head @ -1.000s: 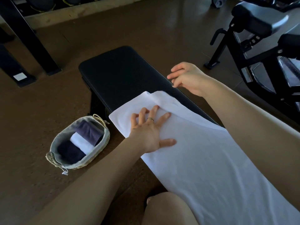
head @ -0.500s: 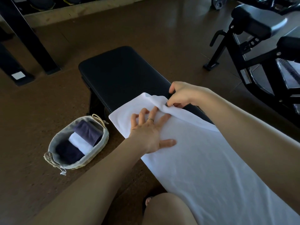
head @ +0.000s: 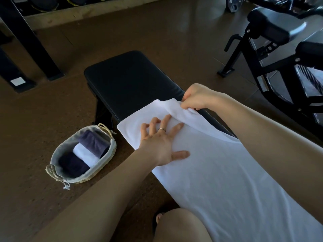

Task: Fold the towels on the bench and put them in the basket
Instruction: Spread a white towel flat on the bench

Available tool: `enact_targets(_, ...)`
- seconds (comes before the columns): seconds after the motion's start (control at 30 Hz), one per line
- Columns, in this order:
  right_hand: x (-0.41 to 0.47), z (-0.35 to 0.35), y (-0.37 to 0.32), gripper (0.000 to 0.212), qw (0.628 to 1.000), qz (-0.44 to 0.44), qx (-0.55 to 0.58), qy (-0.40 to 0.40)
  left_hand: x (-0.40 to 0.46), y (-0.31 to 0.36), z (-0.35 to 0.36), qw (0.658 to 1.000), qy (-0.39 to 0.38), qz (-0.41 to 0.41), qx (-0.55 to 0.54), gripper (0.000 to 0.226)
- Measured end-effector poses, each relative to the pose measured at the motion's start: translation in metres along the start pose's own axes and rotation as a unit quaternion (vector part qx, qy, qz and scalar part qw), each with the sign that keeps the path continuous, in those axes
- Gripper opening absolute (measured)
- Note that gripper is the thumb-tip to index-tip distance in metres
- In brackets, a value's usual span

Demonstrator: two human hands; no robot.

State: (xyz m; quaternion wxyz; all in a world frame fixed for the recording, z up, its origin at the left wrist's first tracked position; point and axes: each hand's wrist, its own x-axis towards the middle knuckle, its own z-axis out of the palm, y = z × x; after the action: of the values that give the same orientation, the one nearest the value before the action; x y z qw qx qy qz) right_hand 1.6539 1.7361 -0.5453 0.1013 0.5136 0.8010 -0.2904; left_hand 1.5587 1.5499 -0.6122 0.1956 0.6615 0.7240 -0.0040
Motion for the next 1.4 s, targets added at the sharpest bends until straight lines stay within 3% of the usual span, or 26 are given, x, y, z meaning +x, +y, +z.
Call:
enact_targets(0.1,0.005,-0.004,0.005,0.028,0.999,-0.003,-0.001,0.054,0.000,0.000,0.001,1.000,-0.004,-0.002,0.005,0.092)
enact_targets(0.2,0.007,-0.002,0.010,0.012,0.980,-0.026,-0.032,0.196,0.001,-0.001,0.001,1.000,-0.002,0.003,0.022,0.091)
enact_targets(0.3,0.013,0.010,0.015,0.022,0.949,-0.073,-0.103,0.289,0.003,-0.008,-0.004,1.000,0.004,0.004,0.024,0.082)
enact_targets(0.4,0.020,0.030,0.022,0.040,0.958,-0.065,-0.089,0.266,0.002,-0.016,-0.005,0.999,0.030,0.011,0.019,0.071)
enact_targets(0.6,0.005,0.065,0.034,0.039,0.940,-0.123,-0.073,0.310,0.005,-0.036,-0.007,0.999,0.035,-0.022,-0.003,0.067)
enact_targets(0.8,0.004,0.082,0.044,0.036,0.942,-0.139,-0.094,0.291,0.002,-0.066,-0.013,0.996,0.067,-0.058,-0.014,0.063)
enact_targets(0.97,0.015,0.061,0.038,0.051,0.985,-0.076,-0.061,0.145,0.006,-0.071,-0.010,0.995,0.074,-0.053,-0.028,0.063)
enact_targets(1.03,0.018,0.058,0.037,0.054,0.985,-0.077,-0.073,0.138,0.005,-0.074,-0.010,0.994,0.087,-0.050,-0.048,0.063)
enact_targets(1.1,0.024,0.055,0.038,0.051,0.982,-0.069,-0.010,0.178,0.003,-0.077,-0.010,0.989,0.111,-0.061,-0.076,0.062)
enact_targets(1.2,0.040,0.042,0.040,0.045,0.960,-0.014,0.176,0.219,-0.002,-0.079,-0.011,0.984,0.125,-0.092,-0.086,0.062)
enact_targets(1.3,0.050,0.030,0.042,0.033,0.961,0.001,0.196,0.196,-0.003,-0.079,-0.010,0.984,0.114,-0.110,-0.077,0.067)
enact_targets(1.4,0.056,0.027,0.038,0.024,0.951,0.006,0.208,0.230,-0.001,-0.081,-0.007,0.986,0.108,-0.107,-0.072,0.068)
